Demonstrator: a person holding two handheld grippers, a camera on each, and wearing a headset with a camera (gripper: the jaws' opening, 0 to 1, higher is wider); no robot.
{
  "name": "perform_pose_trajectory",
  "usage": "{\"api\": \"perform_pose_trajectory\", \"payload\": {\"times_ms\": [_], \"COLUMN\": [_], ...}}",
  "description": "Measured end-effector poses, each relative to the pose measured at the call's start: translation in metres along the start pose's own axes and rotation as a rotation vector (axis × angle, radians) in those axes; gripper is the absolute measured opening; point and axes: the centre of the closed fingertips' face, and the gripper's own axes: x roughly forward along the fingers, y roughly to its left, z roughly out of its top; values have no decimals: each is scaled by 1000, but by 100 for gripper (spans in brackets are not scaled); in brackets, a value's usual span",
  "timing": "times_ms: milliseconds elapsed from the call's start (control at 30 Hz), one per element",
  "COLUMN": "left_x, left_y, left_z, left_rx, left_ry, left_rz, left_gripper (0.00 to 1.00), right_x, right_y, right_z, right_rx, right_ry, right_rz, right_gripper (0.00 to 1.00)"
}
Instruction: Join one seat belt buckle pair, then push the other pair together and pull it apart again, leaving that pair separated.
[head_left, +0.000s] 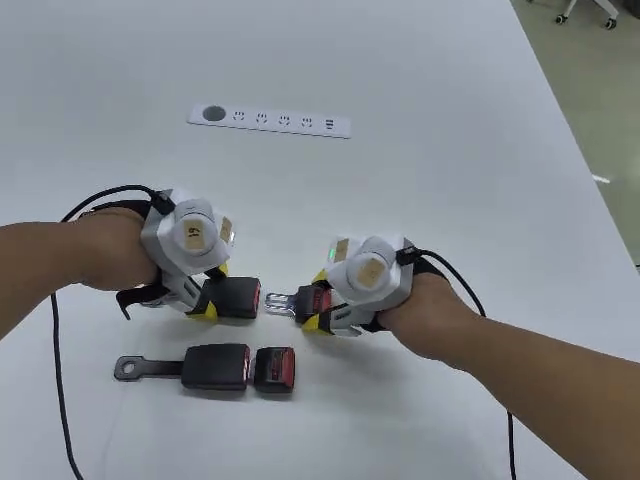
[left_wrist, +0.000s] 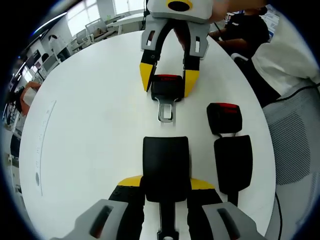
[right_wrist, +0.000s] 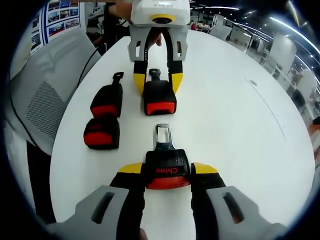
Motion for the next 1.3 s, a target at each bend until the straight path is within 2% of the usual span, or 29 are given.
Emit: {"api": "perform_pose_trajectory", "payload": {"times_ms": [133,233,367,567,767,967,1000,1033,1067,1100,1167,1200,1300], "left_x": [0,0,0,3,5,5,5,4,3,-2,-11,-14,-25], "left_y": [0,0,3,7,9,7,9,11,13,14,14,16,18], "left_z": [0,1,-1,-4,-5,-3,-4,-5,-7,-7,-3,-4,-4], "left_rx": [-1,-3,4,3,-2,1,-14,-14,-22,-40,-55,-59,-91], "left_ry": [2,6,12,17,24,32,28,26,32,25,-20,-23,-57], "left_rz": [1,1,1,0,0,2,21,36,51,65,88,102,149], "left_gripper": [33,33,33,33,34,35,36,38,39,39,40,41,46], "right_x": [-18,-34,-49,-66,-66,-66,-67,-68,-70,-73,-84,-87,-88], "right_y": [0,-3,2,-1,-3,-9,-9,-8,-4,-5,-5,-4,-3], "right_z": [-22,-46,-65,-86,-87,-89,-89,-84,-78,-77,-70,-68,-63], "right_rx": [5,19,48,70,103,87,88,105,160,172,176,184,199], "right_ry": [26,39,42,66,79,104,106,81,41,29,12,3,-21], "right_rz": [-8,-15,-9,-17,-12,-46,-54,-52,-38,-47,-69,-76,-106], "right_gripper": [34,34,34,34,36,41,43,45,45,44,45,45,48]}}
